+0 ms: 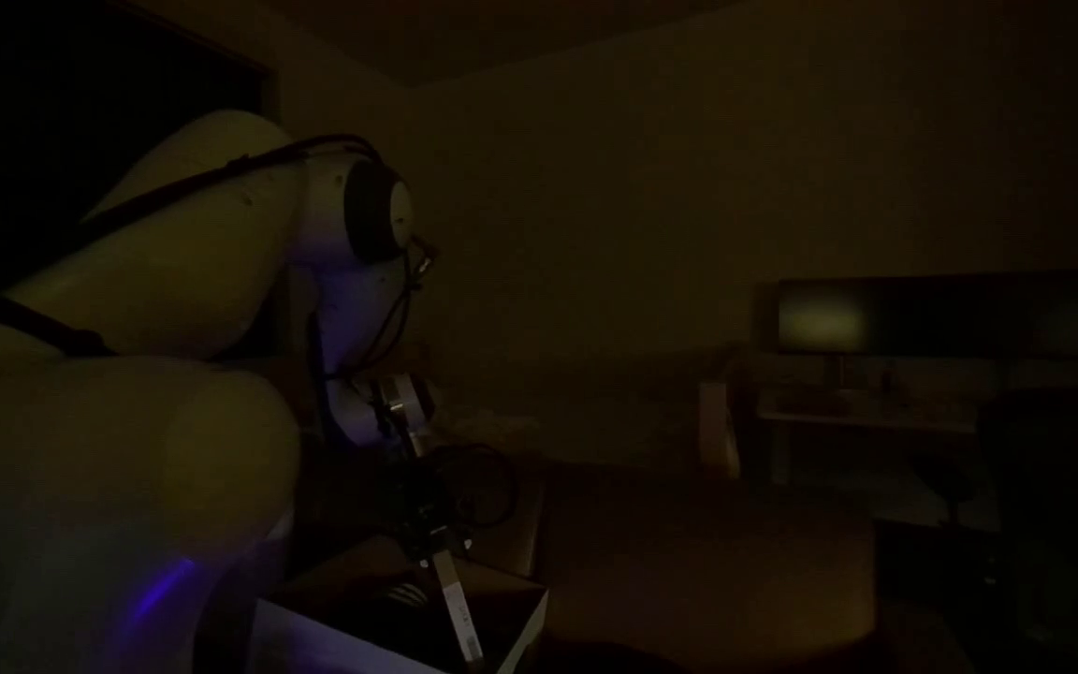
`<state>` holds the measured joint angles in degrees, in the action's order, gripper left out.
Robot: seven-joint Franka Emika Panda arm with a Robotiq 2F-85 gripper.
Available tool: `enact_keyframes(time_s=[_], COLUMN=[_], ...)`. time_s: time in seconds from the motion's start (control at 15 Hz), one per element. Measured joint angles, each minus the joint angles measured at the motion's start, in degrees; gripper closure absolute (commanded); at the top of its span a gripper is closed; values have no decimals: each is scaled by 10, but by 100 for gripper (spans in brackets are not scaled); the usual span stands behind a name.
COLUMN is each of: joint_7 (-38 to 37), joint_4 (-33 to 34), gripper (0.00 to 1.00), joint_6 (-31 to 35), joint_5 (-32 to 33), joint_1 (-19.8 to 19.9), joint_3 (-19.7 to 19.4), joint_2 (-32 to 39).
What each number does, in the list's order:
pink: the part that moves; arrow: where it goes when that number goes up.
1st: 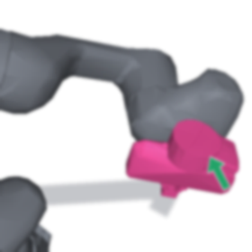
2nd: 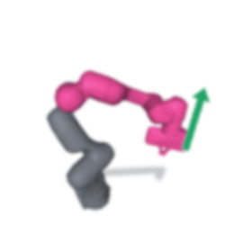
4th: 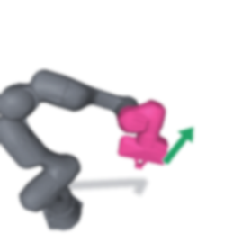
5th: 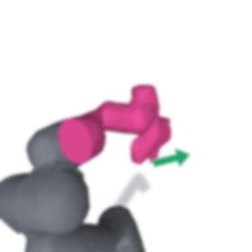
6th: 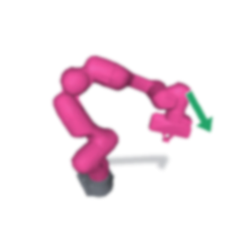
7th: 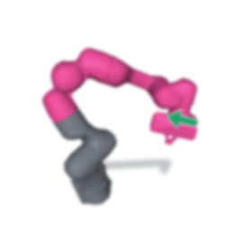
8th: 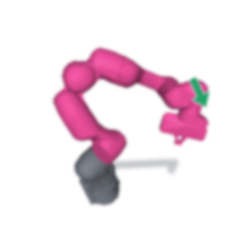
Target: Put the book inside the box
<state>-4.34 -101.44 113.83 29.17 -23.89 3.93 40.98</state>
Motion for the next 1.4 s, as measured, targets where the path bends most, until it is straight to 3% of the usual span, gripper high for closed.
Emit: enact_keyframes(time_s=[0.07,0.2,0.73,1.4], joint_7=[0,0,0,0], joint_4=[0,0,1,-1], gripper=[3,0,0,0], joint_6=[-1,-2,-9,-32], joint_5=[4,10,18,18], joint_1=[0,0,-4,-13], joint_3=[-2,-4,0,34], joint_2=[2,4,-3,-71])
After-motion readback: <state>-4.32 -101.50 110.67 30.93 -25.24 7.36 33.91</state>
